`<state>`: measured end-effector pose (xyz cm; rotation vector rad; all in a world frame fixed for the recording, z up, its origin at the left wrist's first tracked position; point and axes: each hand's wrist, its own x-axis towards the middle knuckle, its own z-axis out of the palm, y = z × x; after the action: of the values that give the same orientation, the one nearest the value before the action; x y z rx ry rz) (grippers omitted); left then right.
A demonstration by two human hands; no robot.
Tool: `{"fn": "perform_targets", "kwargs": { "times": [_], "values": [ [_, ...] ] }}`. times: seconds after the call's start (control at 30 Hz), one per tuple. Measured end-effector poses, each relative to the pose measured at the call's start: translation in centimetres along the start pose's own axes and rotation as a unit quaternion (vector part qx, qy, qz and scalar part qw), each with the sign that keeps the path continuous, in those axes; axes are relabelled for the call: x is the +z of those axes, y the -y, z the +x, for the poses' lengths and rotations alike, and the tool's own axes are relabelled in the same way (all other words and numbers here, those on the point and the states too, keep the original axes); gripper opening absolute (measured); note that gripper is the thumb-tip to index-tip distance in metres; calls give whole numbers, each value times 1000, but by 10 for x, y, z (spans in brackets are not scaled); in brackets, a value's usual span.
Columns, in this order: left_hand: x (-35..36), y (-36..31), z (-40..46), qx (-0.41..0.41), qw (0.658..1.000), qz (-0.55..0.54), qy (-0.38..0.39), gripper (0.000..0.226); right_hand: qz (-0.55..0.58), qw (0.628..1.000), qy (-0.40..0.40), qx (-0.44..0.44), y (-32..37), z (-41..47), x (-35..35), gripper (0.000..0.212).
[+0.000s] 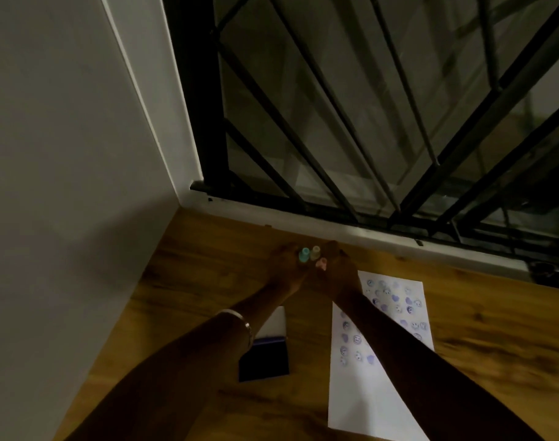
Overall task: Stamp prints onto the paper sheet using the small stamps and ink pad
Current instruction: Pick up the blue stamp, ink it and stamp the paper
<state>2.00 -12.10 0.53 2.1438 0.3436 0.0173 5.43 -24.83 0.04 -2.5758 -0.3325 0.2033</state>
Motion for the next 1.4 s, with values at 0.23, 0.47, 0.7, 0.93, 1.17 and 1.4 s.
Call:
{"fn": "perform_targets", "kwargs": {
  "times": [0.23,0.47,0.7,0.93,1.17,1.4],
  "values": [
    [5,1,8,-4,999,42,-3,21,57,998,-10,-8,-9,-7,3,55],
    [-8,9,-26,-22,997,-35,-70,23,-83,994,-71,-25,-10,-40,0,59],
    [-23,26,-88,-7,989,-136,-48,17,9,990,-33,-140,29,-88,-2,34],
    [-33,31,-144,58,992,-80,-74,19,136,978,32,-155,62,-126,13,27],
    [-49,56,-178,44,997,-58,-34,28,93,975,93,-181,68,-149,13,10],
    [-60,76,-203,-74,982,-105,-141,30,6,978,65,-200,72,-168,15,21]
  ]
}}
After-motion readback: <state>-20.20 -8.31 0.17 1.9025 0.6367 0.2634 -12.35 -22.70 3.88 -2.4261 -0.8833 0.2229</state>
